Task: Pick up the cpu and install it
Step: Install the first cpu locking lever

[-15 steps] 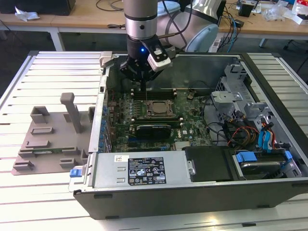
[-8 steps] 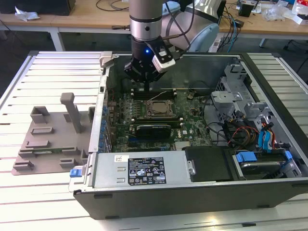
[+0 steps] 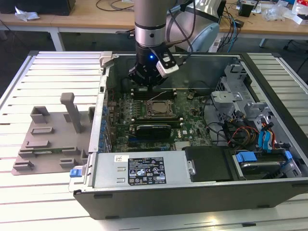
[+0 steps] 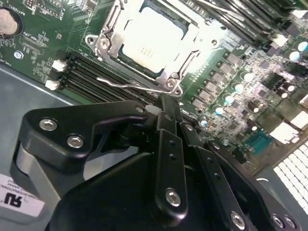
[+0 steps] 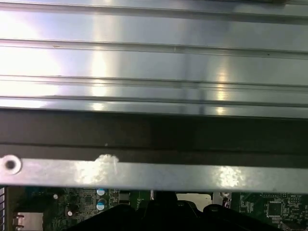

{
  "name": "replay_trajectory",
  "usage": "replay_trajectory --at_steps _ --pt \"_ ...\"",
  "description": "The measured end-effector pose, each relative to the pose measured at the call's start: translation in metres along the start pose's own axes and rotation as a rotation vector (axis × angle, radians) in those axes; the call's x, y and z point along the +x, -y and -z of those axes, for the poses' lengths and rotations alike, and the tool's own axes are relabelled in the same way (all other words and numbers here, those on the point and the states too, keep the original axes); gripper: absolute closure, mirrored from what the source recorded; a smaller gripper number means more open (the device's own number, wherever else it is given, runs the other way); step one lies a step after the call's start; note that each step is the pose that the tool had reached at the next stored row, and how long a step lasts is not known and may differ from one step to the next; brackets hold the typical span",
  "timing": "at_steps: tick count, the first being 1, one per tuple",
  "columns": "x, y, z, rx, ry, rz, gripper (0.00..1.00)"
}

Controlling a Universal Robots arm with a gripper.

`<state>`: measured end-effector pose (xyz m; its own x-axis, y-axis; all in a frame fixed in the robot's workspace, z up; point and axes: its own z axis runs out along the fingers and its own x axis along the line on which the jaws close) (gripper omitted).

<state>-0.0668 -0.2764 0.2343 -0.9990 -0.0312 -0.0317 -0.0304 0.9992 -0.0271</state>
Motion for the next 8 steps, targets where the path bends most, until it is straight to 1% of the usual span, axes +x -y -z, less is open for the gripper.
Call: replay_trajectory --at_steps 5,8 --pt "-0.0047 -0.002 -0.0031 0.0001 0.0 0.0 0.89" --pt "-0.0092 -0.0036 -0.0044 0.0011 0.0 0.0 0.89"
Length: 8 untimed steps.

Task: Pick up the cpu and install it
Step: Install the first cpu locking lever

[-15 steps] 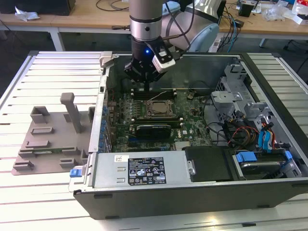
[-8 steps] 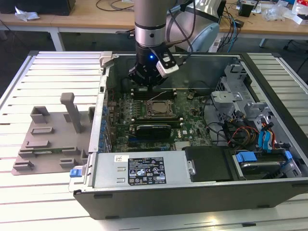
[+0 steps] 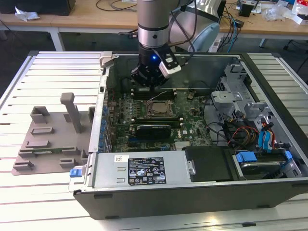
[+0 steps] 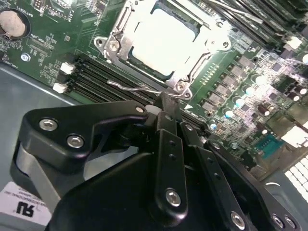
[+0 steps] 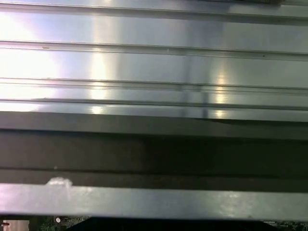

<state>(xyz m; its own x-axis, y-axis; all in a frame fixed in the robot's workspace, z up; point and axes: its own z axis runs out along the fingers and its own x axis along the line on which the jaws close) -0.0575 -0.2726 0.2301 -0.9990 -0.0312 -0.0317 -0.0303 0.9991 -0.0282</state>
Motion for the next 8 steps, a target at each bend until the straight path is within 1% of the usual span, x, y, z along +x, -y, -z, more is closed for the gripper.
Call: replay_trajectory --at_steps 1,3,4,8 --pt "-0.004 -0.0003 -0.0005 0.0013 -0.0001 0.0 0.89" --pt "-0.008 -0.001 -0.0011 0.0023 -0.0001 0.0 0.89" --pt "-0.0096 -0.0027 -0.0028 0.004 -0.0001 0.002 0.89" --pt "-0.0098 -0.0061 -0.0052 0.006 0.0001 0.012 0.89"
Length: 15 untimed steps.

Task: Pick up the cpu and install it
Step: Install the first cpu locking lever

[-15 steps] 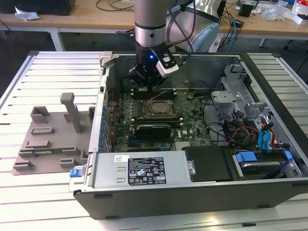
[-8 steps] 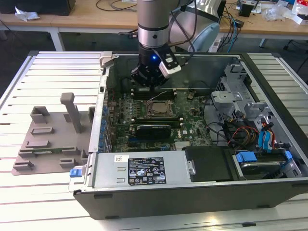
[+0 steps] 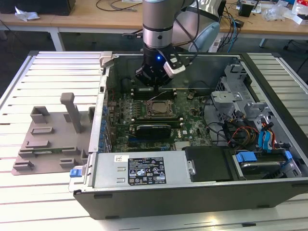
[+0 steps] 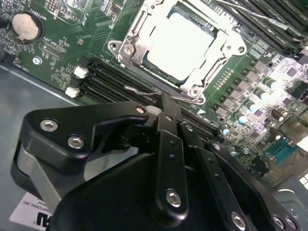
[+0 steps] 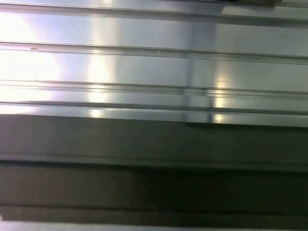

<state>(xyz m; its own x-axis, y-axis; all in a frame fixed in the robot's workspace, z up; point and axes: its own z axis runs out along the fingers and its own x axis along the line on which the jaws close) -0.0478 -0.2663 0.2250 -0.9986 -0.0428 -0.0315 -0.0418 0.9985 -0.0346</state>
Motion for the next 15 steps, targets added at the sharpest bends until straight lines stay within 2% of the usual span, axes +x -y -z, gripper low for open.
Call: replay_trajectory --at_steps 6,8,9,10,11,15 --pt "-0.0076 -0.0009 -0.0085 0.0027 -0.0007 0.025 0.89" --pt "-0.0119 -0.0011 -0.014 0.0012 -0.0002 0.031 0.89" --pt "-0.015 0.0005 -0.017 0.0012 -0.0001 0.033 0.89" --pt "-0.0177 0.0061 -0.0219 0.0018 -0.0005 0.033 0.89" --pt "-0.0243 0.0063 -0.025 0.0015 -0.0005 0.033 0.89" --pt "-0.0287 0.0061 -0.0251 0.0017 -0.0005 0.034 0.89"
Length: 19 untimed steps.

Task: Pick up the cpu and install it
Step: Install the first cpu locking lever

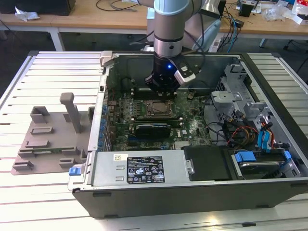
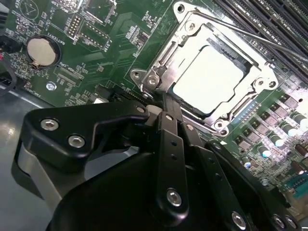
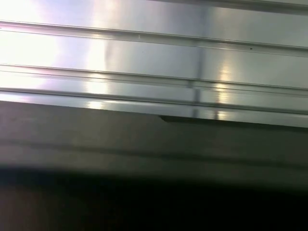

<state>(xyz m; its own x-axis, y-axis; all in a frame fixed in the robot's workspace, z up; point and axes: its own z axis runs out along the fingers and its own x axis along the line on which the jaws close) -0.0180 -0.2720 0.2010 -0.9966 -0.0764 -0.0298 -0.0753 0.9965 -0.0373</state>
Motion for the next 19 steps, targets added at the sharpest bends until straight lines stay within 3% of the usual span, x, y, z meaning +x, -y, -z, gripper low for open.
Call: replay_trajectory --at_steps 5,11,16,19 --pt "-0.004 -0.0022 -0.0002 -0.0003 0.0004 0.0 0.89" --pt "-0.004 -0.0005 0.0062 0.0021 0.0 0.0 0.89" --pt "-0.0029 0.0117 0.0058 0.0119 -0.0007 0.001 0.89" --pt "-0.0023 0.0187 0.0057 0.0237 -0.0016 0.001 0.89"
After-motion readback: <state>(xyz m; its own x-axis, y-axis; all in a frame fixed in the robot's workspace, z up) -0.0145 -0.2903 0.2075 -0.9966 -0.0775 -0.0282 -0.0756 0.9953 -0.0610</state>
